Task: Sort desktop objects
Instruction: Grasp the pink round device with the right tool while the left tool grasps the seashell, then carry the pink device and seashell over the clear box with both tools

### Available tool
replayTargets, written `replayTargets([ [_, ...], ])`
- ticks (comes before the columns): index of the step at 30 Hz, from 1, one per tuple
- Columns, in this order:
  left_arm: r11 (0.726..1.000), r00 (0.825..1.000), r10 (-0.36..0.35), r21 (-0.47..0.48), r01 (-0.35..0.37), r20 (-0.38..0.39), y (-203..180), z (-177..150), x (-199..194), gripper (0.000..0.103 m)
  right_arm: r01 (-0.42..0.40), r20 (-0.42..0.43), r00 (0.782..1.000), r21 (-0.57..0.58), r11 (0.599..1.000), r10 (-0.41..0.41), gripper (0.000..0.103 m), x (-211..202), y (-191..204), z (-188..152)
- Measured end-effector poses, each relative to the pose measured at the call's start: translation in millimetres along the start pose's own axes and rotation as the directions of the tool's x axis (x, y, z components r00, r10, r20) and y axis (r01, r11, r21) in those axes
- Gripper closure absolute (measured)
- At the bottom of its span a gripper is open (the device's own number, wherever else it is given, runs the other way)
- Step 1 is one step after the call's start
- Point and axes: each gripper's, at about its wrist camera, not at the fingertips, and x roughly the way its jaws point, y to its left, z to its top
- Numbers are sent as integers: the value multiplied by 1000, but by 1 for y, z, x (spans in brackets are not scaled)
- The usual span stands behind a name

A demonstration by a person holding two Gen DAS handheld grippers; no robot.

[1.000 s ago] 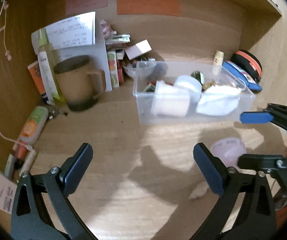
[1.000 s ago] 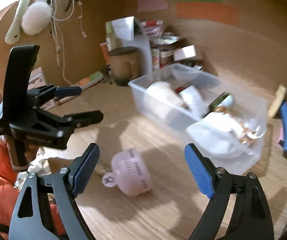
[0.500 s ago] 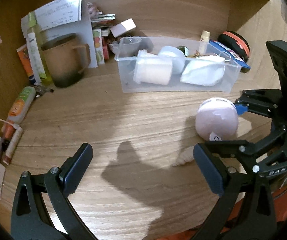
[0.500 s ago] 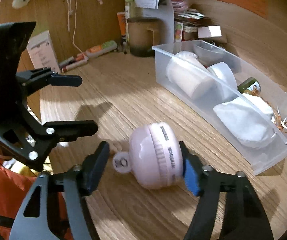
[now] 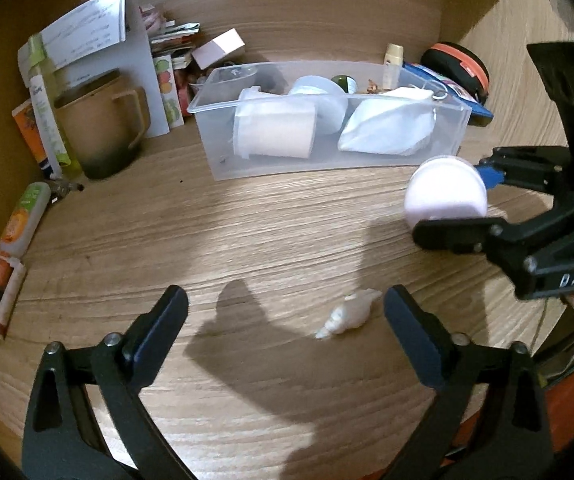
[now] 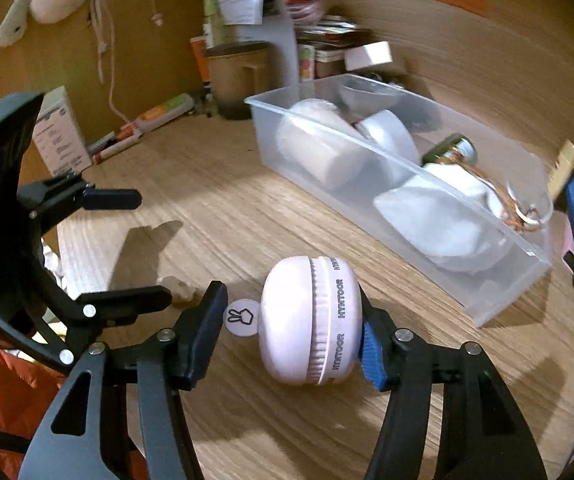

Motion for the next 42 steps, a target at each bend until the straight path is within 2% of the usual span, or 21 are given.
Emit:
replayTargets([
  [2,1000,1000,-9,13,9,-17,-3,0,4,28,8,2,1000,14,1000,-8,47,-2,-5,-1],
  [5,1000,999,-17,15,18,-46,-6,0,12,35,13,7,1000,33,999,-14,47,-4,-11,-2],
  [12,999,998,-45,20,46,-40,-10,0,12,55,19,15,1000,22,1000,-19,47,-6,-12,-6],
  [14,999,998,-38,23,39,-41,-11,0,11,66,20,14,1000,15,1000,-20,48,-5,-11,-7],
  [16,998,998,-46,36,48,-47,-13,0,10,73,16,1,1000,14,1000,-16,48,-2,-11,-8],
  [18,998,998,-44,38,46,-46,-15,-1,9,74,11,-2,1000,26,1000,-11,47,0,-12,-9],
  [22,998,998,-43,39,44,-49,-14,-1,9,84,8,4,1000,35,999,-8,47,1,-12,-9],
  [30,1000,998,-22,8,22,-55,-8,4,12,85,-7,11,1000,94,996,6,48,-2,-19,-10],
  [42,999,1000,-14,-35,15,16,6,26,3,85,27,54,998,87,996,-32,48,-18,-24,1],
])
